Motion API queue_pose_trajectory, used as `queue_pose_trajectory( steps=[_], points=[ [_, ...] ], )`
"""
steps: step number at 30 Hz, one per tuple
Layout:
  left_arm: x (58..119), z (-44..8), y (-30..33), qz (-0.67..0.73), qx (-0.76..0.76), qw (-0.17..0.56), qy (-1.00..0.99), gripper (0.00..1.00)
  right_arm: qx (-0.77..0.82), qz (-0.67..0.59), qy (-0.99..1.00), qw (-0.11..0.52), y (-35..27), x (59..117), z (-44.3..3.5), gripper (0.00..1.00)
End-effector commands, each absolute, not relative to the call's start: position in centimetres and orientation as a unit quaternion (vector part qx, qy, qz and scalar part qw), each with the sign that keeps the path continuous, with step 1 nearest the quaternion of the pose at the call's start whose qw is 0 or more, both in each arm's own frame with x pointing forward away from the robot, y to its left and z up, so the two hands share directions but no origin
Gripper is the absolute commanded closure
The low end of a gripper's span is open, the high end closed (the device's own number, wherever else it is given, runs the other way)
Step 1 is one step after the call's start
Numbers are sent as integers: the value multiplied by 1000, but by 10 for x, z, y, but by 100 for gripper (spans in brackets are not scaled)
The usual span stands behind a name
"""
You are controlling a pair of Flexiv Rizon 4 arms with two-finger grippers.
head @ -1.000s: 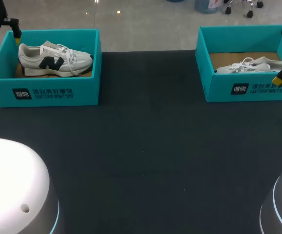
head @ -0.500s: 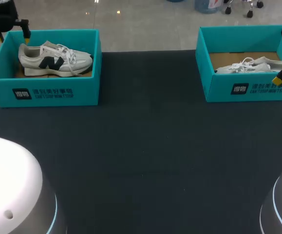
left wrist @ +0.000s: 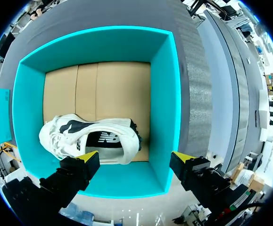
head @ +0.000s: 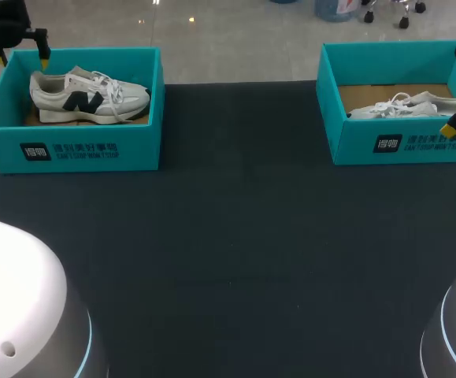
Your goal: Take the shoe out of the shoebox, open the shoe tongue, remove and reinsert the insole, then place the shoe into the shoebox
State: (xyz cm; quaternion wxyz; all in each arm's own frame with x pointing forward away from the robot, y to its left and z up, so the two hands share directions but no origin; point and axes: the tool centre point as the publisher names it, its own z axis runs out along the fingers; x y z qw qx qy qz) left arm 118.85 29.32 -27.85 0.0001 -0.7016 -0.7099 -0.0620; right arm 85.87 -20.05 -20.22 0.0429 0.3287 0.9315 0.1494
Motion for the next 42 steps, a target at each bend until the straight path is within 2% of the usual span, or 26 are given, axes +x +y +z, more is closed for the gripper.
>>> queue_pose_trajectory(
  steps=[1, 15, 16, 17, 18, 19, 22, 26, 31, 33, 37, 42],
  points=[
    [1187, -278, 294, -63, -703, -5, -709, 0, 329, 149, 932, 42, -201, 860, -202, 0],
    [1185, -283, 278, -61, -742, -17, -667, 0, 329, 149, 932, 42, -201, 860, -202, 0],
    [1185, -284, 278, -61, -743, -16, -666, 23, 329, 149, 932, 42, -201, 860, -202, 0],
    [1186, -286, 277, -61, -743, -15, -666, 35, 329, 149, 932, 42, -201, 860, -202, 0],
    [1187, -287, 277, -60, -744, -14, -665, 33, 329, 149, 932, 42, -201, 860, -202, 0],
    [1188, -289, 277, -60, -745, -13, -664, 27, 329, 149, 932, 42, -201, 860, -202, 0],
    [1189, -292, 278, -58, -749, -14, -660, 44, 329, 149, 932, 42, -201, 860, -202, 0],
    [1190, -296, 280, -57, -750, -13, -659, 52, 329, 149, 932, 42, -201, 860, -202, 0],
    [1191, -303, 284, -56, -755, -12, -653, 49, 329, 149, 932, 42, -201, 860, -202, 0],
    [1193, -306, 284, -55, -756, -12, -653, 42, 329, 149, 932, 42, -201, 860, -202, 0],
    [1197, -312, 284, -55, -755, -13, -653, 44, 329, 149, 932, 42, -201, 860, -202, 0],
    [1200, -322, 286, -50, -750, -17, -659, 37, 329, 149, 932, 42, -201, 860, -202, 0]
  ],
)
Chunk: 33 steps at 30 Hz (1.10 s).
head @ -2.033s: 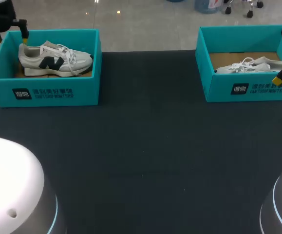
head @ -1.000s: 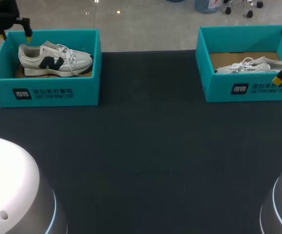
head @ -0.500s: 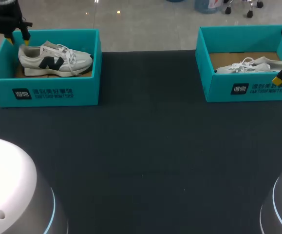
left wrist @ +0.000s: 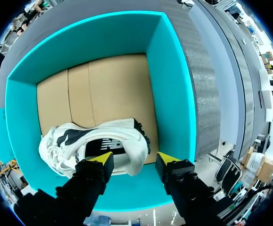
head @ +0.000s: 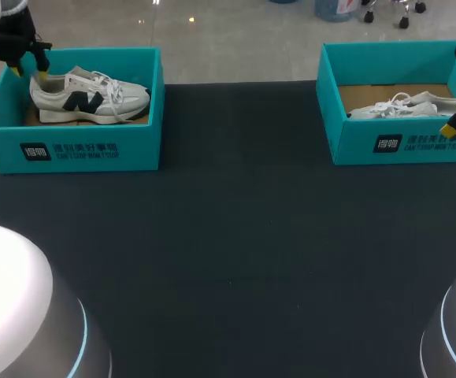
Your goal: Take the shoe out of the shoebox, open the shoe tongue, remove and reinsert the insole, then place the shoe into the shoebox
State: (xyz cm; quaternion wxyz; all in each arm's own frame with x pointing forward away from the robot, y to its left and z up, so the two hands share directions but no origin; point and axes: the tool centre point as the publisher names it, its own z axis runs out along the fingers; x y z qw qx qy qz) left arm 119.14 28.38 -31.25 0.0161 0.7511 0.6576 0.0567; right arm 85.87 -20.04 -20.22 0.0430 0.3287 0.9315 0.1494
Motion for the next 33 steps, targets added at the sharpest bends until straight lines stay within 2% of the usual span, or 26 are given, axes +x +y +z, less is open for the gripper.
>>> queue_pose_trajectory(
  steps=[1, 4, 11, 25, 33],
  points=[
    [1201, -324, 286, 51, 748, 16, 661, 36, 329, 149, 932, 42, -201, 860, -202, 0],
    [1204, -330, 289, 46, 745, 19, 665, 33, 329, 149, 932, 42, -201, 860, -202, 0],
    [1211, -343, 291, 37, 745, 16, 666, 39, 329, 149, 932, 42, -201, 860, -202, 0],
    [1214, -369, 293, 24, 743, 7, 669, 31, 329, 149, 932, 42, -201, 860, -202, 0],
    [1211, -378, 294, 21, 739, -3, 673, 35, 329, 149, 932, 42, -201, 860, -202, 0]
  ],
)
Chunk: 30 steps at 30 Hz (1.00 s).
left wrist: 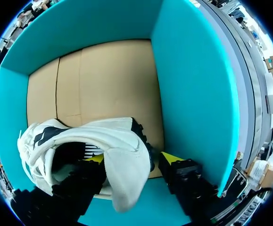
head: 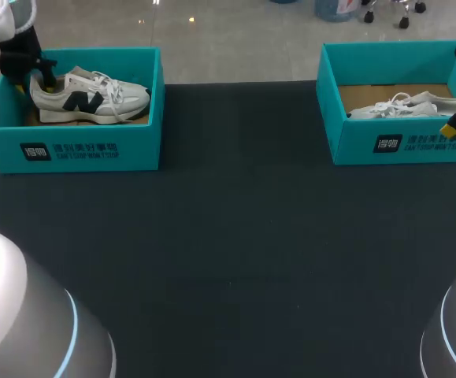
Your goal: Take the shoe out of the shoebox, open the shoe tongue, remove and reinsert the insole, then place the shoe into the shoebox
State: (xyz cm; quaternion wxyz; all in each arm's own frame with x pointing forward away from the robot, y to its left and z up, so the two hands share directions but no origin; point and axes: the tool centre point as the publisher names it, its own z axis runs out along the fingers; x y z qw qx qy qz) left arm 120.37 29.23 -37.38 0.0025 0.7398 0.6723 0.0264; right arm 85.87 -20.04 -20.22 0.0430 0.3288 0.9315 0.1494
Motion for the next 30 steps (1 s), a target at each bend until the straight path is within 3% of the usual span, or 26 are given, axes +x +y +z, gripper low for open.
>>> queue_pose_trajectory(
  steps=[1, 6, 11, 15, 19, 23, 25, 30],
  points=[
    [1211, -380, 294, 20, 738, -3, 674, 35, 329, 149, 932, 42, -201, 860, -202, 0],
    [1210, -386, 294, 12, 738, -9, 674, 51, 329, 149, 932, 42, -201, 860, -202, 0],
    [1208, -388, 293, 9, 738, -12, 674, 56, 329, 149, 932, 42, -201, 860, -202, 0],
    [1208, -388, 294, 9, 738, -12, 675, 73, 329, 149, 932, 42, -201, 860, -202, 0],
    [1207, -386, 296, 11, 739, -13, 673, 81, 329, 149, 932, 42, -201, 860, -202, 0],
    [1206, -383, 298, 12, 741, -14, 672, 96, 329, 149, 932, 42, -201, 860, -202, 0],
    [1205, -382, 299, 13, 744, -16, 668, 100, 329, 149, 932, 42, -201, 860, -202, 0],
    [1202, -366, 301, 11, 757, -20, 653, 100, 329, 149, 932, 42, -201, 860, -202, 0]
  ],
)
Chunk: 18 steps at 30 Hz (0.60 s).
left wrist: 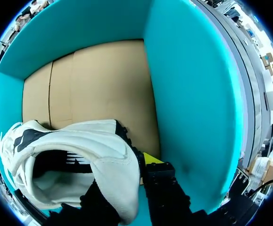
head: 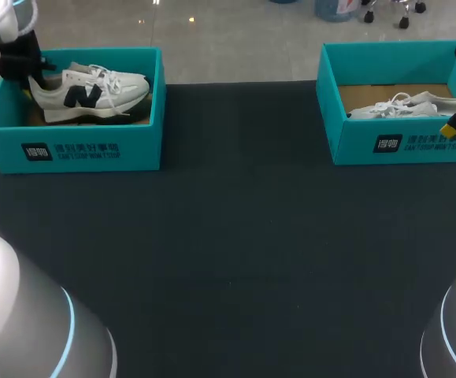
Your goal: Take the shoe out of the shoebox, open the shoe tongue, remove and reinsert the insole, then place the shoe into the shoebox
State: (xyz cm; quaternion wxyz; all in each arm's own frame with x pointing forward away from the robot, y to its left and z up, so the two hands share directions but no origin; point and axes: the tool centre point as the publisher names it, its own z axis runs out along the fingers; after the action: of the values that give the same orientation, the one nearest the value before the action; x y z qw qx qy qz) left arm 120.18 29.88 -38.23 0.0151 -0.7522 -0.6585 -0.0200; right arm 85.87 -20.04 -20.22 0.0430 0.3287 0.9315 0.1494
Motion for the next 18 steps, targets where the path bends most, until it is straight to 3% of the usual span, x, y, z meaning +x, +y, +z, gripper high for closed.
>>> queue_pose_trajectory(
  steps=[1, 18],
  points=[
    [1201, -361, 301, -12, -759, 21, -651, 100, 329, 149, 932, 42, -201, 860, -202, 0],
    [1189, -254, 303, -36, -749, 19, -661, 100, 329, 149, 932, 42, -201, 860, -202, 0]
  ],
)
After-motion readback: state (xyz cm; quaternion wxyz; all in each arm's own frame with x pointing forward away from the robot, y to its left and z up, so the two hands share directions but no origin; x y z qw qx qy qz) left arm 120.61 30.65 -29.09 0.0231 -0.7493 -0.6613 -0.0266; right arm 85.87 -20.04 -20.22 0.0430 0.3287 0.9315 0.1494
